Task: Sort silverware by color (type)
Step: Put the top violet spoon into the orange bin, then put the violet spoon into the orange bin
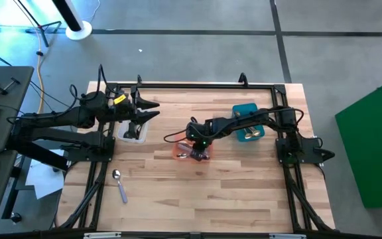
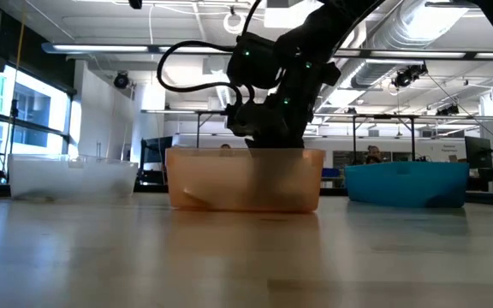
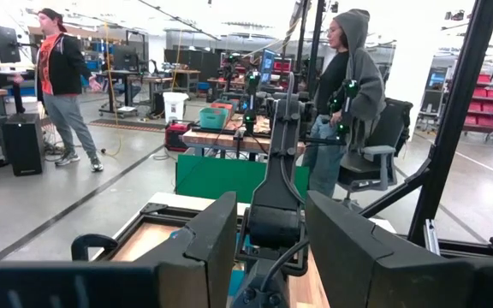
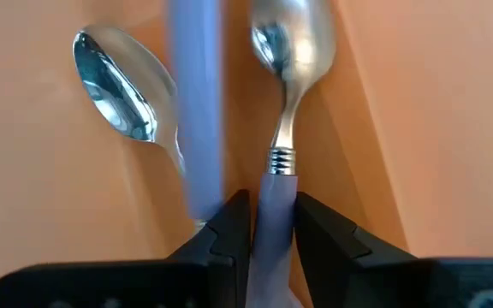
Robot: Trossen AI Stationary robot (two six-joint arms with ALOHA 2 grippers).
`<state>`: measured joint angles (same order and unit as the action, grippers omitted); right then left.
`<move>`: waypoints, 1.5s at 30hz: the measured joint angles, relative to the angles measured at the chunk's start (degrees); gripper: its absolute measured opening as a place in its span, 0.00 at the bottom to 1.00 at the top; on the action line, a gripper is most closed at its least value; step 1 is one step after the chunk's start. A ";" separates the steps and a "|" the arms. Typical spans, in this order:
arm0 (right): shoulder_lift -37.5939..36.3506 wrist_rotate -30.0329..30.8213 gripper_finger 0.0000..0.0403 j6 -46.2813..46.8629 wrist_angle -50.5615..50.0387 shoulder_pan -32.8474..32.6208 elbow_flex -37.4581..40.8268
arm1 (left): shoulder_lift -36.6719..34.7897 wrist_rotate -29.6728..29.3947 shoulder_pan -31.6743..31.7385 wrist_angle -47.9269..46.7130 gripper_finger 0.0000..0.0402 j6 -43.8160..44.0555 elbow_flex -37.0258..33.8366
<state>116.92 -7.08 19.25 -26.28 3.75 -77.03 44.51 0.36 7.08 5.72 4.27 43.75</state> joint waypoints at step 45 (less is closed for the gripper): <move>-40.28 5.52 0.33 -6.87 8.10 2.70 18.02 | 0.02 -3.24 -0.01 0.01 0.33 0.04 -0.02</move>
<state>76.65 -1.56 12.37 -18.19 6.44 -59.01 44.53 -2.88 7.07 5.74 4.32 43.72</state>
